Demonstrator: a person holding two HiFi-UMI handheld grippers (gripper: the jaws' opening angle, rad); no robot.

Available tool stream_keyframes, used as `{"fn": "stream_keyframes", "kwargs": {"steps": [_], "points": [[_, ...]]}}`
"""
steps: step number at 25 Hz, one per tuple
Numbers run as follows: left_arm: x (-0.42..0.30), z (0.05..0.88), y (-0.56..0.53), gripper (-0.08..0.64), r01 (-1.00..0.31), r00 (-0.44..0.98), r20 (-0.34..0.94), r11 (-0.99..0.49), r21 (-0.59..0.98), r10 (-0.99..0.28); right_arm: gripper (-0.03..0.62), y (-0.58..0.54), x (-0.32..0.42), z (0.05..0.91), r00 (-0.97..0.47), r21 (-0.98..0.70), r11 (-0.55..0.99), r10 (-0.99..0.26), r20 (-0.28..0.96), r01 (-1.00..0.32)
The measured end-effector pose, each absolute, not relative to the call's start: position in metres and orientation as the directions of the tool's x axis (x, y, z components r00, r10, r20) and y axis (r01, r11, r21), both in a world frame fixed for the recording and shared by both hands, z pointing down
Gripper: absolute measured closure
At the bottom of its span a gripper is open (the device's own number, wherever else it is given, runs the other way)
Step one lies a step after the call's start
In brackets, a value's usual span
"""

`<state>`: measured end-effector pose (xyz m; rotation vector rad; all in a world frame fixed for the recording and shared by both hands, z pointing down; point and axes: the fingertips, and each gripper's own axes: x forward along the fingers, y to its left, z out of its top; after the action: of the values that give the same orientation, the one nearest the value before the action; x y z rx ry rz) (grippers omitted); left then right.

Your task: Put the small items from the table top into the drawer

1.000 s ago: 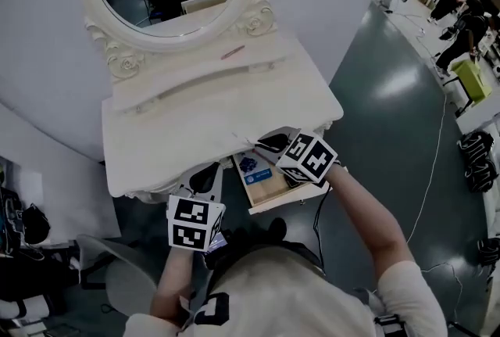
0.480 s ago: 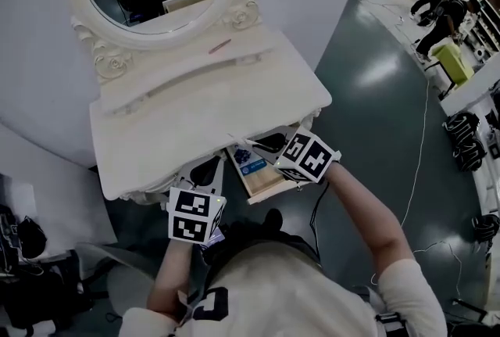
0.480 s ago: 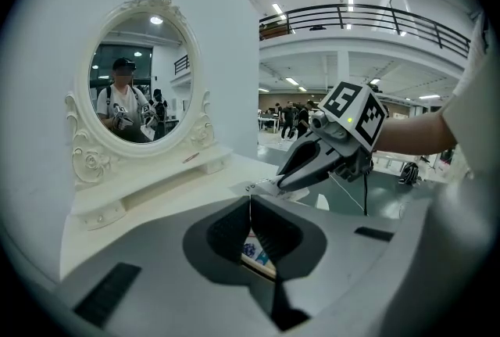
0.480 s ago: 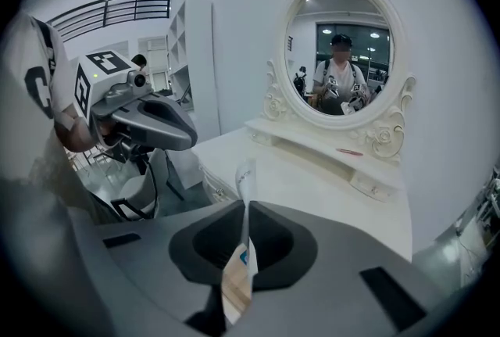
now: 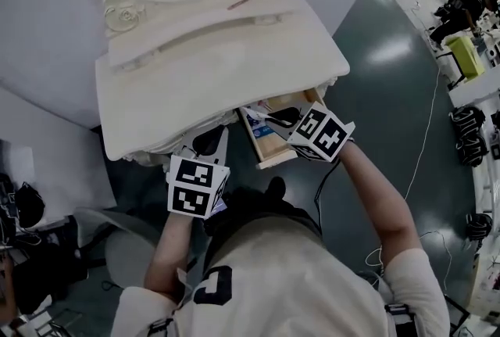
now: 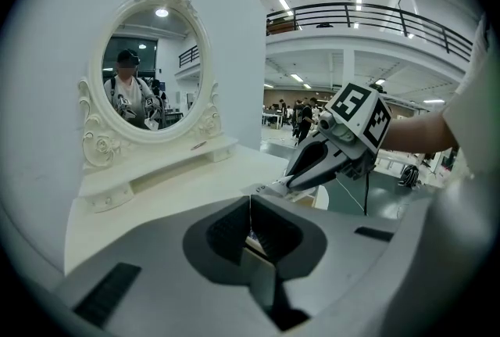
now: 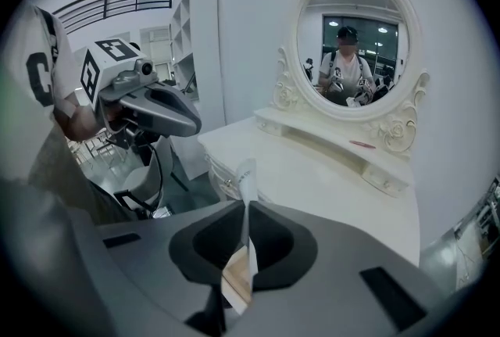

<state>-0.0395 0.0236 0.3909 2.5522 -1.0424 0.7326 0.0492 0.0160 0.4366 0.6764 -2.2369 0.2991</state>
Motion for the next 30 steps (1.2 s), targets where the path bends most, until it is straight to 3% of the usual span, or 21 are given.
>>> {"fn": "stream_keyframes", "kwargs": {"steps": [18,30], "points": [[-0.07,0.405,0.011,0.503,-0.774,0.552,0.578,-0.626,0.089,-0.6,0.549,0.009,0.027,0.469,-0.571,-0.02,0.879,-0.291,0.768,-0.476],[-0.031,0.407,0.001,0.503,-0.803,0.51,0.606,-0.591,0.08,-0.61,0.549,-0.001,0.061,0.477,-0.639,-0.1,0.883,-0.249,0.728,-0.458]]}}
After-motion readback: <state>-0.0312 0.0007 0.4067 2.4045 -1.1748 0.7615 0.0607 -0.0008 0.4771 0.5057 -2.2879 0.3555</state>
